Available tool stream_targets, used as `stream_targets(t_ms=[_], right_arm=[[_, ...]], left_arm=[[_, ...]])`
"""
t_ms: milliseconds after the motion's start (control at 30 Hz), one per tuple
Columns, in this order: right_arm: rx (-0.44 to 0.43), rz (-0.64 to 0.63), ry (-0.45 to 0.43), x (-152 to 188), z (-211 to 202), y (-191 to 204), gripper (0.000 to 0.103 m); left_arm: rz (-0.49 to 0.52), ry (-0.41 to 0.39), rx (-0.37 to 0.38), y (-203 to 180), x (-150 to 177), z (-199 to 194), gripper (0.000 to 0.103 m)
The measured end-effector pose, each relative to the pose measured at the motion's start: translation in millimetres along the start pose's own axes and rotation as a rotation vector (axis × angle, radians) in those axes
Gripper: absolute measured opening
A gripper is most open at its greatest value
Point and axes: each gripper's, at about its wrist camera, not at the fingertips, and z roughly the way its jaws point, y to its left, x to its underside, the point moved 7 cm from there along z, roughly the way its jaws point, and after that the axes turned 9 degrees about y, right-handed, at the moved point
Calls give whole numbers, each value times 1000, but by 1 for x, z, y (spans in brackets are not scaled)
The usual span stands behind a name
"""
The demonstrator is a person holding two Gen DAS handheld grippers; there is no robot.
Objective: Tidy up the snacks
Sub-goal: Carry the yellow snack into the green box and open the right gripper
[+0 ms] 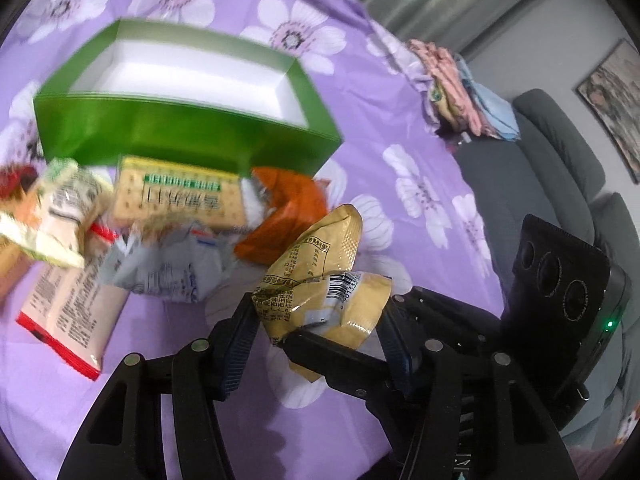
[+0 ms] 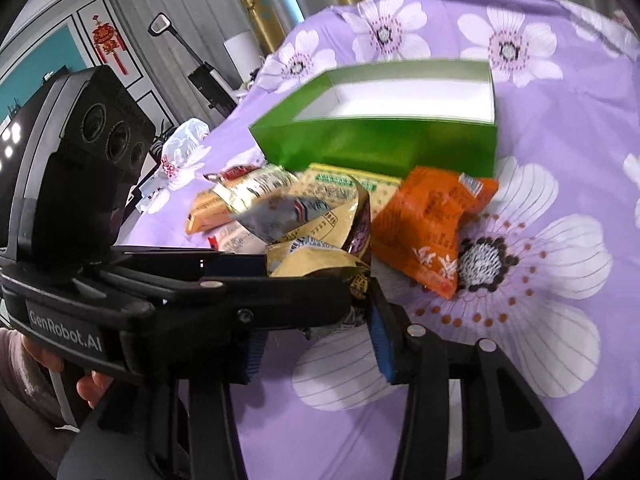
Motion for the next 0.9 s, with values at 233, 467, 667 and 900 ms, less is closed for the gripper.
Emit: stream_targets(t_ms=[233, 467, 667, 900], right_arm=[[0, -42, -79, -37, -14, 5, 45], [3, -91, -137, -92, -11, 5, 45], [5, -103, -114, -132, 15, -4, 47], [-5, -50, -75, -149, 47, -18, 48]], left_arm=[[38, -65, -26, -2, -32, -25, 59], [61, -131, -60, 12, -87, -43, 59], [-1, -127, -61, 48, -125, -30, 59], [-91, -104, -40, 81, -141, -9, 59]])
